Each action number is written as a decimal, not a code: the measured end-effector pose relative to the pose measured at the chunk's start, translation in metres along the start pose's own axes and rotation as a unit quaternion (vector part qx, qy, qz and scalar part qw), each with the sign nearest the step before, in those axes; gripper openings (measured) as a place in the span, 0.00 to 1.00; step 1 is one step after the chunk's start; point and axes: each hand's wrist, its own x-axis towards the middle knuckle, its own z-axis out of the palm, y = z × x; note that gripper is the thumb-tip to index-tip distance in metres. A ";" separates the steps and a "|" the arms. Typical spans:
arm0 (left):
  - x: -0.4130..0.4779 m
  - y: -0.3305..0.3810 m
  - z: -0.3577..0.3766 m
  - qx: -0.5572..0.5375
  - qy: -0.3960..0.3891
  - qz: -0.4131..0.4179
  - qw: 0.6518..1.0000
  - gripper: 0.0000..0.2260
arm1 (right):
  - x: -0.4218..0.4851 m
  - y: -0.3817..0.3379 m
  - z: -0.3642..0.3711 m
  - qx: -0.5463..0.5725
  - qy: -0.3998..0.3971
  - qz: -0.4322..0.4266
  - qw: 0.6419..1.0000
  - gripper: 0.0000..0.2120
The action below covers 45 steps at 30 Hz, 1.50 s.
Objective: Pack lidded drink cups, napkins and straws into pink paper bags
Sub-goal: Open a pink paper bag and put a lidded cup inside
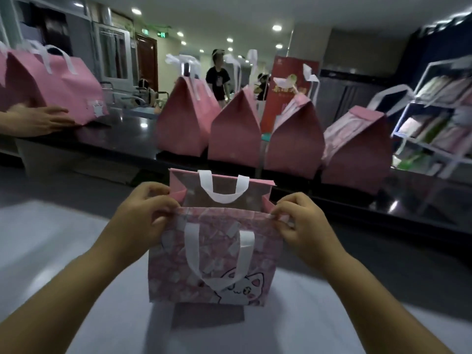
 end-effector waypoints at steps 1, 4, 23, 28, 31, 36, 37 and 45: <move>0.000 0.017 0.012 -0.011 -0.003 0.005 1.000 0.07 | -0.013 0.009 -0.014 -0.006 0.011 0.017 1.000 0.04; 0.001 0.065 0.049 -0.043 -0.012 0.021 0.999 0.07 | -0.050 0.039 -0.052 -0.026 0.039 0.067 0.997 0.05; 0.019 0.235 0.186 -0.099 -0.091 0.151 0.979 0.12 | -0.178 0.173 -0.166 -0.162 0.065 0.199 0.964 0.06; 0.037 0.243 0.171 -0.075 -0.095 0.155 0.980 0.12 | -0.177 0.174 -0.188 -0.107 0.026 0.194 0.975 0.09; 0.051 0.265 0.161 -0.074 -0.102 0.189 0.974 0.12 | -0.179 0.172 -0.206 -0.099 0.025 0.186 0.977 0.08; 0.066 0.329 0.158 -0.109 -0.128 0.263 0.950 0.16 | -0.197 0.177 -0.240 -0.135 0.001 0.195 0.971 0.08; 0.066 0.343 0.161 -0.118 -0.135 0.278 0.944 0.16 | -0.204 0.181 -0.247 -0.140 -0.013 0.206 0.968 0.09; 0.043 0.469 0.237 -0.124 -0.161 0.382 0.902 0.17 | -0.283 0.244 -0.307 -0.183 -0.125 0.320 0.921 0.14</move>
